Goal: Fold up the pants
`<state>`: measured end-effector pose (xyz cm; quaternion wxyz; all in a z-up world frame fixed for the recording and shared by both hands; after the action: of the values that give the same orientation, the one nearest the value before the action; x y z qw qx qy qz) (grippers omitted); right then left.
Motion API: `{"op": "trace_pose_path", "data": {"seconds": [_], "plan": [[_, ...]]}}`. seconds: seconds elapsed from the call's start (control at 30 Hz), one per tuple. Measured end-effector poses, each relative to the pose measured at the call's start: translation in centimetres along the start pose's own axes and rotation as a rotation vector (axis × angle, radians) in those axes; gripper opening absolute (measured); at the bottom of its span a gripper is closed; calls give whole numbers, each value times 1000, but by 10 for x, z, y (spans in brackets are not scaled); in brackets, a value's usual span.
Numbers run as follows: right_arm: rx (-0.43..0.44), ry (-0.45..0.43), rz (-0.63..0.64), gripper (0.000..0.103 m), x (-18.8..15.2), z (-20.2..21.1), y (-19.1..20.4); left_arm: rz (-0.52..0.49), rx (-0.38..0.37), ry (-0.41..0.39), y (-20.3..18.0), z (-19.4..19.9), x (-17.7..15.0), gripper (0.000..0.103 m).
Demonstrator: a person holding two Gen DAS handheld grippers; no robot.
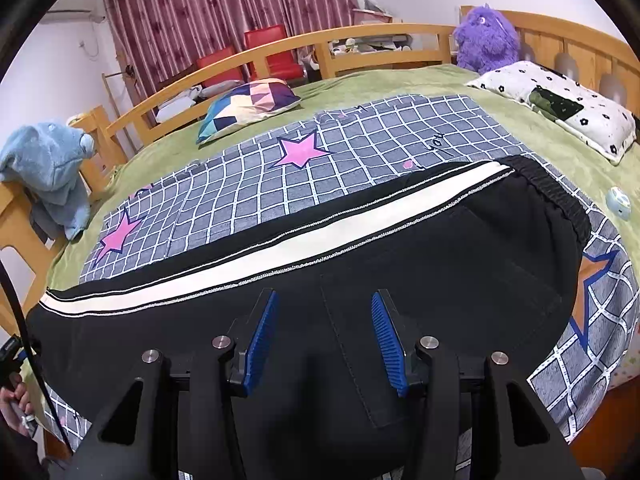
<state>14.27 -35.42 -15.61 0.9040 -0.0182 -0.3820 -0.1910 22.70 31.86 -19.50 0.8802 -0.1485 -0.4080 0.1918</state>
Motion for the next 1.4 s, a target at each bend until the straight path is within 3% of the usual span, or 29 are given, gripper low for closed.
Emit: {"op": "trace_pose_path", "data": {"seconds": [0.1,0.13,0.17,0.2,0.27,0.4,0.5,0.53,0.6,0.67,0.7,0.8,1.0,1.07,1.17,1.23,1.4], "plan": [[-8,2,17,49,0,-1,5,-6,-10,12,0,-8,-3,56],[-10,3,26,49,0,-2,7,-21,-4,14,-1,-10,-4,51],[-11,4,34,49,0,-2,10,-32,-2,19,-3,-10,-5,31],[-11,3,42,49,-1,-3,12,-50,13,31,-4,-10,-5,18],[-11,4,58,49,-2,-3,17,-67,20,40,-6,-6,-4,11],[-8,-7,92,49,-2,0,25,-58,-2,15,-7,23,8,11],[5,-16,106,49,-4,3,29,-21,-34,48,-3,39,17,11],[6,-19,113,49,-4,4,31,-6,-12,79,1,40,16,12],[5,-21,126,49,-6,4,32,21,37,104,7,37,14,28],[5,-17,129,49,-8,4,32,34,159,109,15,34,11,45],[7,-15,130,49,-8,5,31,37,166,103,16,35,10,45],[6,-23,135,49,-10,7,29,46,92,99,9,40,6,45],[24,-33,191,49,-18,12,38,-109,-18,103,-44,37,-17,50],[26,-33,208,49,-21,12,39,-140,1,102,-47,26,-25,51],[23,-32,217,49,-24,12,37,-69,132,194,-23,2,-29,46],[20,-24,214,49,-25,11,33,-14,120,201,-10,1,-31,37],[15,-2,184,50,-25,2,20,-92,156,177,-33,20,-29,40]]}}
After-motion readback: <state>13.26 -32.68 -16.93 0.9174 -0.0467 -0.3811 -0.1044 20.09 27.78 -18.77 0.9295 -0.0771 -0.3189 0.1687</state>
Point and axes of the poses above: each gripper's, at about its wrist camera, not at the fingertips, and z roughly against the way its jaws point, y to its left, x to its top, the point moved 2 cm from there along -z, roughly the way its jaws point, and after that the axes turned 7 degrees about -x, right-handed, at the moved point
